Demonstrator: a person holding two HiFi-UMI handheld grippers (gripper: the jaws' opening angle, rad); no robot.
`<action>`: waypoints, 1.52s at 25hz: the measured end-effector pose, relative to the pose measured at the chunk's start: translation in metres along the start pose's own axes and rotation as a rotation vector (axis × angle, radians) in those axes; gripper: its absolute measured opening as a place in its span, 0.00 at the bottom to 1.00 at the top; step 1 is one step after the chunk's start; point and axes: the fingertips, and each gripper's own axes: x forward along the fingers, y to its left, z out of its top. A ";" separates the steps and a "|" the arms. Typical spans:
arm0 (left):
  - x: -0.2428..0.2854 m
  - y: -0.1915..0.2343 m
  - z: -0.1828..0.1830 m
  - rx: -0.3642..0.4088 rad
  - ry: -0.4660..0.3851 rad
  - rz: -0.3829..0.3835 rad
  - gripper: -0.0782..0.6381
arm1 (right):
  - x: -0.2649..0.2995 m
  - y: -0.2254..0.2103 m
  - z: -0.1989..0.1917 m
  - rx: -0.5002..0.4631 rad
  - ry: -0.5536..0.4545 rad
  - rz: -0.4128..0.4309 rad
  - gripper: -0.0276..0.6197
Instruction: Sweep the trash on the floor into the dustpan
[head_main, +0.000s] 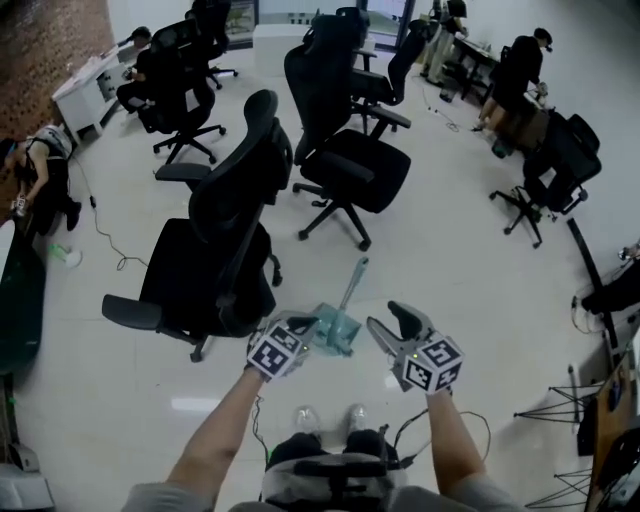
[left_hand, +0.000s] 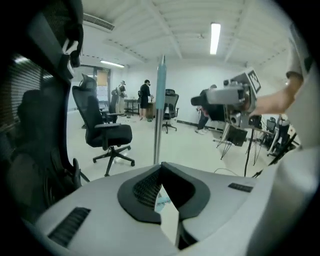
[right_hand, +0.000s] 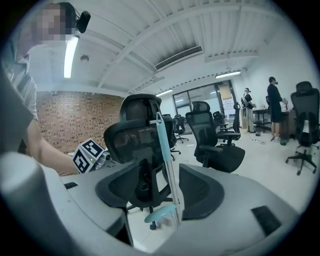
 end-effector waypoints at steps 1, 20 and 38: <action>-0.008 -0.007 0.014 -0.014 -0.030 -0.002 0.11 | -0.011 0.003 0.002 0.020 -0.017 -0.002 0.41; -0.085 -0.131 0.122 -0.083 -0.307 0.190 0.11 | -0.131 0.064 0.054 -0.125 -0.212 0.114 0.04; -0.100 -0.186 0.130 -0.122 -0.343 0.225 0.11 | -0.174 0.063 0.055 -0.120 -0.250 0.148 0.04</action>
